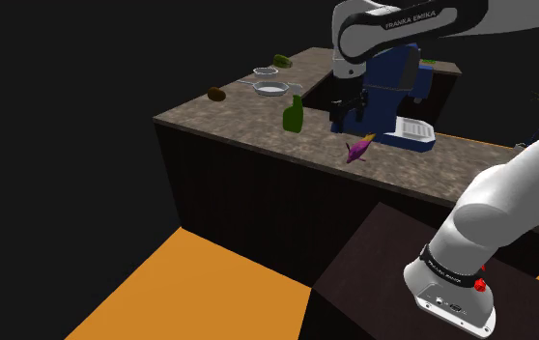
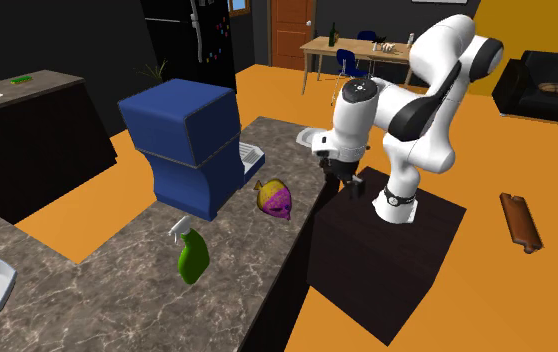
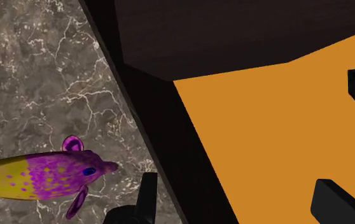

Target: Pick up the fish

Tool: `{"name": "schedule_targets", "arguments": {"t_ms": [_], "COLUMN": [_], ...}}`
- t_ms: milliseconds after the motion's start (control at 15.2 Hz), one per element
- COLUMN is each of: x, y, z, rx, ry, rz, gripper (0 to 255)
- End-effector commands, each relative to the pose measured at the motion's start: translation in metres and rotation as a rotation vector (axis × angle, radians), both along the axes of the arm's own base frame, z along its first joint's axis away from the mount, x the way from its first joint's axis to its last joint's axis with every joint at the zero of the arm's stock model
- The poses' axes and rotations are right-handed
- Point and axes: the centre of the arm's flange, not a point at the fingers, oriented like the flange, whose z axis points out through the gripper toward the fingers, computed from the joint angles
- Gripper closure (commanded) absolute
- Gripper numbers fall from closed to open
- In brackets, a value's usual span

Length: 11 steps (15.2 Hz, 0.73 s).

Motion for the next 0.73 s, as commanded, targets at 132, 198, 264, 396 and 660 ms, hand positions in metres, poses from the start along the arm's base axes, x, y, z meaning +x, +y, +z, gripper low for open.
{"name": "schedule_targets", "arguments": {"t_ms": [132,198,264,396,660], "x": [0.036,0.043,0.049,0.061,0.081], "y": [-0.034,-0.043,-0.053,-0.073,-0.115], "z": [-0.033,-0.041,-0.049,-0.065,-0.097], "rx": [-0.042,-0.053,-0.063,-0.083,-0.125], "ry": [0.039,0.049,0.059,0.079,0.118], "rz": [-0.118,-0.147,-0.176,-0.234,-0.349], "gripper": [0,0,0,0,0]}}
